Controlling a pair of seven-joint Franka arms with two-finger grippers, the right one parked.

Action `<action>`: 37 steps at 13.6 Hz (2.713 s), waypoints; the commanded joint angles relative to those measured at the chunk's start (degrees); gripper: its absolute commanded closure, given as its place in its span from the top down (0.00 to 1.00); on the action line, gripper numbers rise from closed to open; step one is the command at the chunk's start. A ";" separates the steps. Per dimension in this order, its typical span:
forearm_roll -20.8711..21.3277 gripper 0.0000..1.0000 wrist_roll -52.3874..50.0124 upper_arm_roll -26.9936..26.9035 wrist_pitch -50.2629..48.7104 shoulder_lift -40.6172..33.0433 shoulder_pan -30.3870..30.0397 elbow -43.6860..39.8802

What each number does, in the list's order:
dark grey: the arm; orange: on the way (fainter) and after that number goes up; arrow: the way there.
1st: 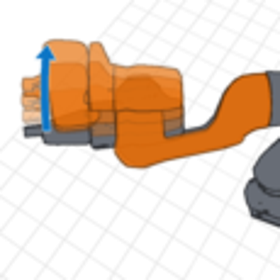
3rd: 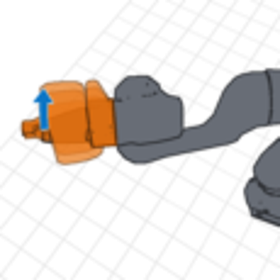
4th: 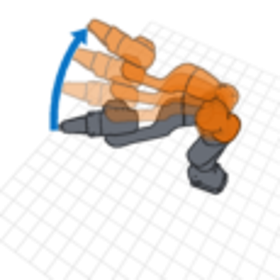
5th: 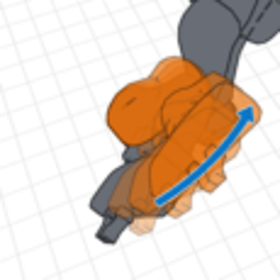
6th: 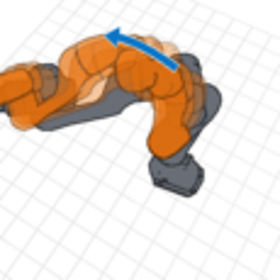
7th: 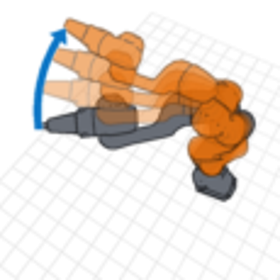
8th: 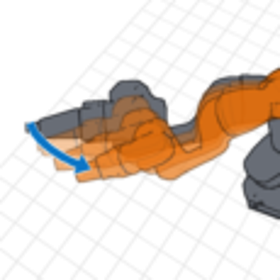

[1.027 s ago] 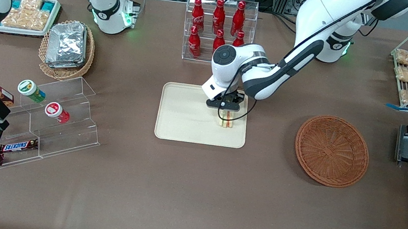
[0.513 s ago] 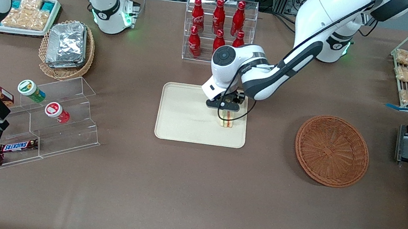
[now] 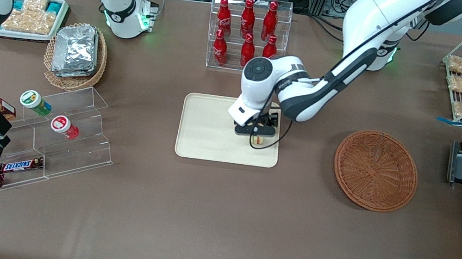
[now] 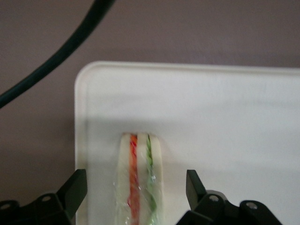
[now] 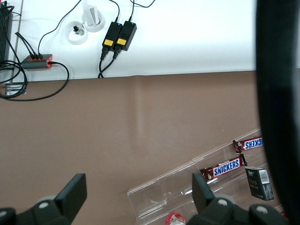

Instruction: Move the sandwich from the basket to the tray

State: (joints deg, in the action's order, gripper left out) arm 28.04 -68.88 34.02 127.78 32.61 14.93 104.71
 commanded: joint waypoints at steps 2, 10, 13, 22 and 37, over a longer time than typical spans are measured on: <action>-4.04 0.96 -0.29 0.35 -6.55 -1.58 -4.02 -5.20; -13.96 0.97 12.85 0.44 -18.68 -8.69 -17.64 -10.49; -17.31 0.99 22.36 0.44 -27.20 -9.67 -22.30 -15.39; -19.86 0.99 41.27 0.35 -41.73 -12.47 -32.85 -20.17; -26.63 0.99 64.55 -22.31 -46.39 -25.65 -23.55 -16.21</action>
State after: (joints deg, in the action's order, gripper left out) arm 2.85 -8.88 16.24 81.33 12.43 -11.08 84.52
